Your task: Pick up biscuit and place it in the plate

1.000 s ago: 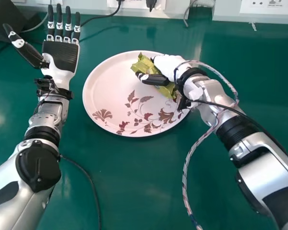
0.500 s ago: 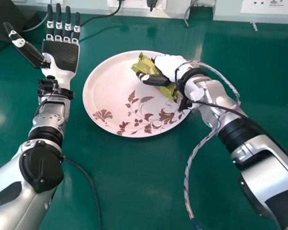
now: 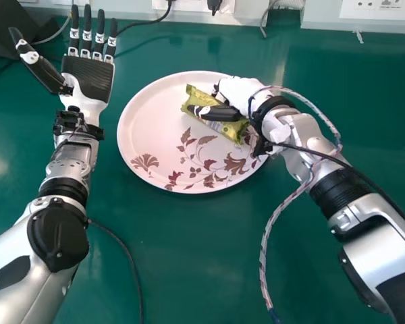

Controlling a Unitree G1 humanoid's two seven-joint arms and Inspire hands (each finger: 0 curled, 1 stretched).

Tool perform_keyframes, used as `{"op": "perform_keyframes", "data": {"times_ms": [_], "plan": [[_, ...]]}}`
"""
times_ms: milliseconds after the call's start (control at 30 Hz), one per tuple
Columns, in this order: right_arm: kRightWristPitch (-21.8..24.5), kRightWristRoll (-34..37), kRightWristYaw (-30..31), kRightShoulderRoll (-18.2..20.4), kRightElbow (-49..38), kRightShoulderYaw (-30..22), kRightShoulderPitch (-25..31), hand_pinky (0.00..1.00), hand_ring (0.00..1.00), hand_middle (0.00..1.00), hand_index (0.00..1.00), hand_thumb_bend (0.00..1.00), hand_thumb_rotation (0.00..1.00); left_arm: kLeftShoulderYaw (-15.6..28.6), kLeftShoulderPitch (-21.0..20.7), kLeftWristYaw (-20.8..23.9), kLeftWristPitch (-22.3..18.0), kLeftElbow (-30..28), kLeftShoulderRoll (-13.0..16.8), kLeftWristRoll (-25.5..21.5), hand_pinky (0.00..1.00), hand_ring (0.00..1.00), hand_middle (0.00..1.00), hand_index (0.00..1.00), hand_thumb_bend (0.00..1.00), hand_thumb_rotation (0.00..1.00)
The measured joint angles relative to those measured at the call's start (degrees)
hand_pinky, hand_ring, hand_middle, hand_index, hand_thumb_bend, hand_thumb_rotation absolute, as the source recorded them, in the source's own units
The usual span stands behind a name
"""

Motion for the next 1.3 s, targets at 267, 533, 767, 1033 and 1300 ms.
{"op": "perform_keyframes", "data": {"times_ms": [267,533,767,1033,1300], "plan": [[0.58,-0.18,-0.07,-0.24,-1.31,-0.06,0.64,0.60,0.73,0.83,0.86,0.89,0.59,-0.43,0.03,-1.37,-0.29,0.01,0.11,1.55,0.99,0.93,0.97,0.97,1.00,0.70],[0.62,-0.16,-1.43,-0.81,-3.32,-0.48,2.33,0.59,0.72,0.83,0.85,0.91,0.57,-0.47,0.06,-2.40,-0.35,0.02,0.51,1.66,0.97,0.94,0.97,0.96,1.00,0.71],[0.58,-0.46,-3.09,-1.62,-6.03,-1.09,4.38,0.59,0.71,0.82,0.87,0.90,0.59,-0.48,0.06,-2.40,-0.35,0.03,0.52,1.71,0.97,0.95,0.99,0.97,1.00,0.74],[1.88,-1.06,-3.18,-3.28,-12.31,-2.32,7.77,0.59,0.72,0.83,0.88,0.90,0.61,-0.55,0.14,-2.46,-0.35,0.03,0.54,2.23,0.96,0.95,1.00,0.98,1.00,0.75],[3.11,-1.42,-2.08,-4.32,-16.93,-3.91,9.66,0.60,0.74,0.84,0.89,0.88,0.62,-0.58,0.20,-2.56,-0.41,0.04,0.54,3.30,0.96,0.94,1.00,0.99,1.00,0.76]]}}
